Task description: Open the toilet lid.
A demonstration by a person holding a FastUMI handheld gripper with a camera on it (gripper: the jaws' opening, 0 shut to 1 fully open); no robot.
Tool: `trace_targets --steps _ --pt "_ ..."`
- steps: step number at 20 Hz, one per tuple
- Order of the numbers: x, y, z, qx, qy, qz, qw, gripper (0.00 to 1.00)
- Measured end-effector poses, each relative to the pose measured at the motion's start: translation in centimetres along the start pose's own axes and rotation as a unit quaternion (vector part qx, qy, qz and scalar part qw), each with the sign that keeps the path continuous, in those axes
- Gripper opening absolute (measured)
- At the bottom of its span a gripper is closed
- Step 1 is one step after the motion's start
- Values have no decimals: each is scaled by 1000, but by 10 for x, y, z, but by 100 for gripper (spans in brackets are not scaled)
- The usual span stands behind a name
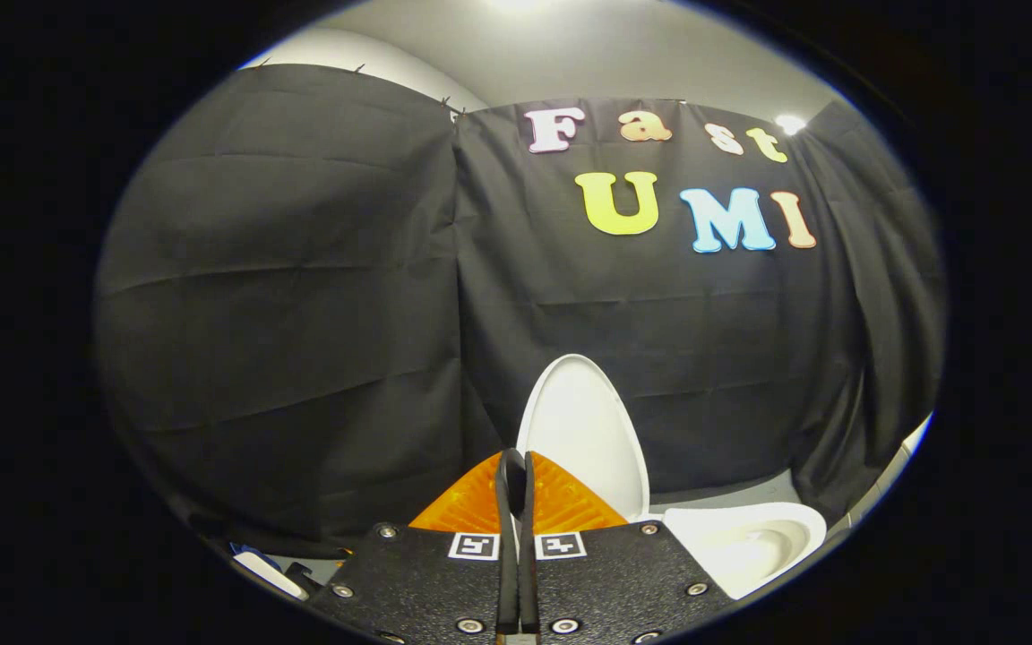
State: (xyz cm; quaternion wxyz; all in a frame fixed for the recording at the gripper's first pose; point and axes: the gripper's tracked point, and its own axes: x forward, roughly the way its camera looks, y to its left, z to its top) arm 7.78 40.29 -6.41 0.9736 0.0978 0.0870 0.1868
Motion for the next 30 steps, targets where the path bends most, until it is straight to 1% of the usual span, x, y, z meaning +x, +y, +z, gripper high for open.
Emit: trace_targets --steps 3,7,8,9,10,11,12,13,14,17,18,20,21,25,27,29,30 --pt "-2 0 0 -1 -3 -6 1000 0" --pt "-6 -4 3 -26 -7 -16 1000 1" --pt "-8 -6 2 -25 -7 -15 1000 6" --pt "-7 -5 1 -20 -5 -6 1000 8" --pt "-7 -3 1 -7 -3 4 1000 19" --pt "-8 2 2 16 0 26 1000 30" --pt "-10 7 8 42 -5 48 998 41" --pt "-16 6 18 66 -13 60 996 52" --pt "-25 2 28 80 -20 64 995 63" --pt "-47 -11 46 87 -39 65 993 97" --pt "-55 -12 50 94 -43 73 992 95" --pt "-72 -15 60 102 -50 91 989 95" --pt "-84 -22 67 98 -57 92 989 95" --pt "-124 -55 89 52 -84 82 992 95" --pt "-147 -74 98 28 -107 93 989 96" --pt "-166 -111 106 -5 -130 82 988 95" --pt "-173 -134 108 -17 -140 69 988 95"
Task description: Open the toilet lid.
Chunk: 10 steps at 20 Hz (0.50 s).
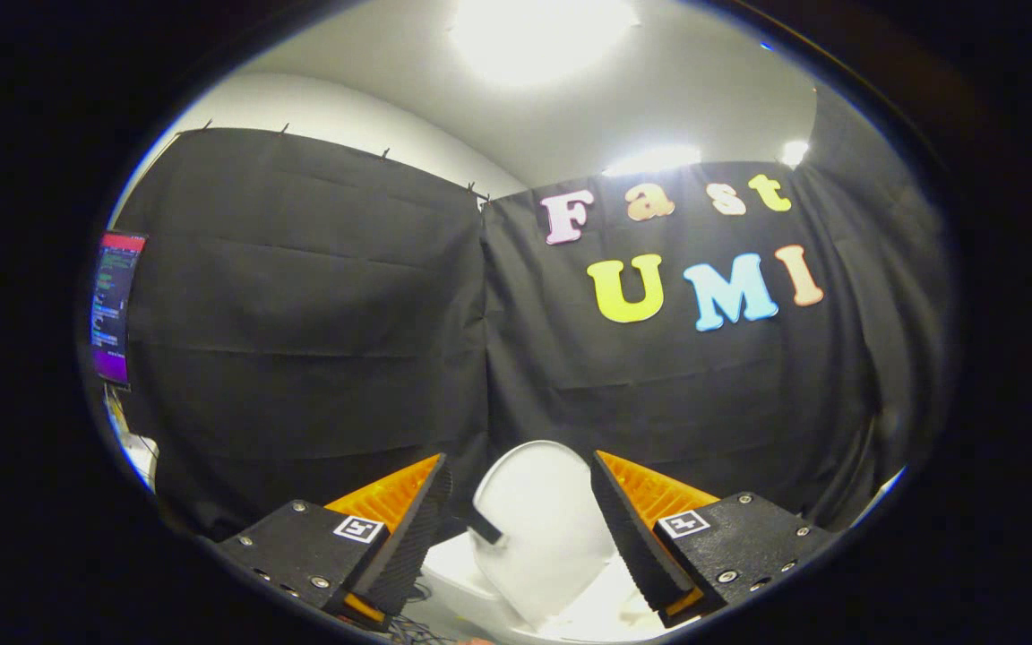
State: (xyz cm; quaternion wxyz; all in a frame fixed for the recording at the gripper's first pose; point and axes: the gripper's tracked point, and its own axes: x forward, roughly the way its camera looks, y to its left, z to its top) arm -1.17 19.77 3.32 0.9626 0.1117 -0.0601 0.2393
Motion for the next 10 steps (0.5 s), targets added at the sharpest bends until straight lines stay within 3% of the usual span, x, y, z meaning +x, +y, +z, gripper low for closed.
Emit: trace_targets --steps 7,10 --pt "-54 -114 2 -25 -4 -53 998 96" --pt "-79 -169 4 -35 4 -110 993 96"
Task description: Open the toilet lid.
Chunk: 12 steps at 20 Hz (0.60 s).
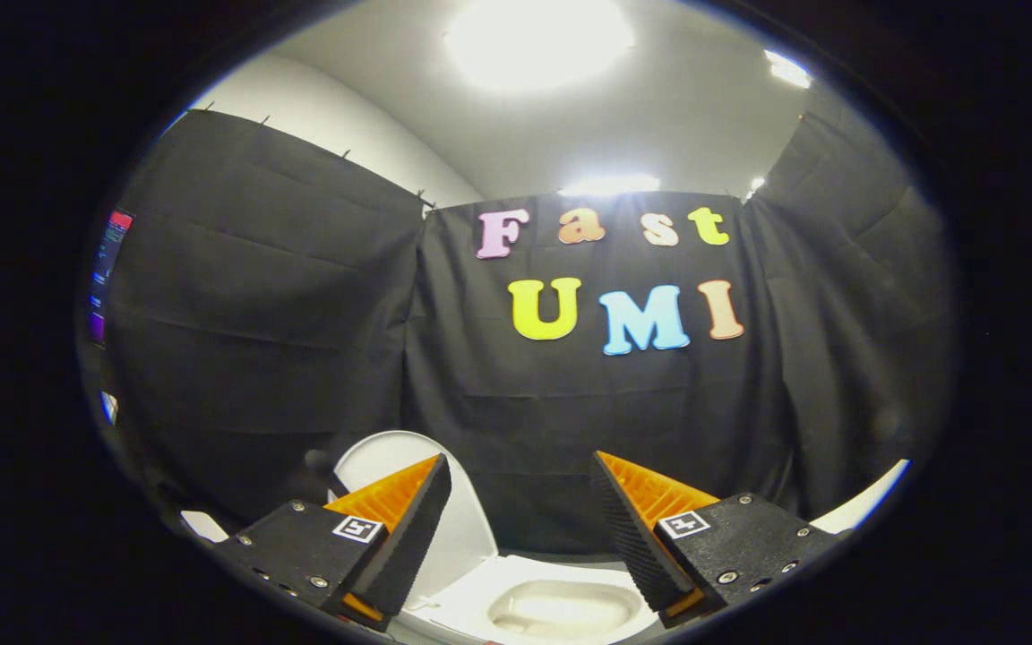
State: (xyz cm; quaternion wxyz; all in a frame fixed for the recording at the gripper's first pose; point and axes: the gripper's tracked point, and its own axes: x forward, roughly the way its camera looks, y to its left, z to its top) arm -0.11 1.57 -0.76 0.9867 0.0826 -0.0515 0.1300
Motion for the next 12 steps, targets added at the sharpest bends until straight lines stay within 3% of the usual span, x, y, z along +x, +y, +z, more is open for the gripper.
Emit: trace_targets --steps 6,12 --pt "-22 -68 0 13 7 -96 995 96" --pt "-23 -68 -1 -15 25 -109 994 96"
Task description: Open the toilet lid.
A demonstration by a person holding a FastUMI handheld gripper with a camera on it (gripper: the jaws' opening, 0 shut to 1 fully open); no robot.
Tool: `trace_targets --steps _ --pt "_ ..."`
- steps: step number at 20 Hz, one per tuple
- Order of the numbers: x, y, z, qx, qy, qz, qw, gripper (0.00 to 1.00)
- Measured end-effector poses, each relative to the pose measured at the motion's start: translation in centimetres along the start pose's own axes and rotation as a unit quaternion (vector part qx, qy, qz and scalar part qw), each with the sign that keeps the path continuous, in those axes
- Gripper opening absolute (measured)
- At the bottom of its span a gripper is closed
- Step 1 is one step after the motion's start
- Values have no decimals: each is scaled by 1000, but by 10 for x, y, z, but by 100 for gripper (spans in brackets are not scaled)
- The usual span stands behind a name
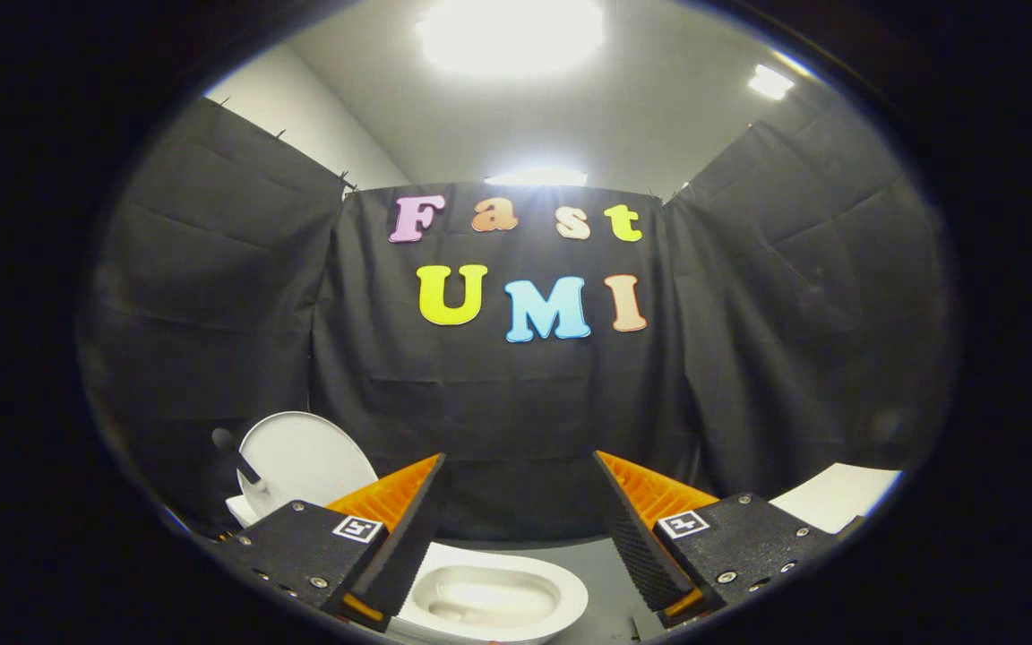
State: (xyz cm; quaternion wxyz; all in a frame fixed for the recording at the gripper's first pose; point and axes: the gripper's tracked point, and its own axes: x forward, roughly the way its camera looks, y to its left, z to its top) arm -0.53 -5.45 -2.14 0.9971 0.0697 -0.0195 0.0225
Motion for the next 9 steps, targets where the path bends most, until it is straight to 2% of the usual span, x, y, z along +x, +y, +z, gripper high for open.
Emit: trace_targets --steps 5,9 --pt "0 5 0 -12 11 5 1000 96" --pt "-3 -2 -1 -28 19 -6 999 96"
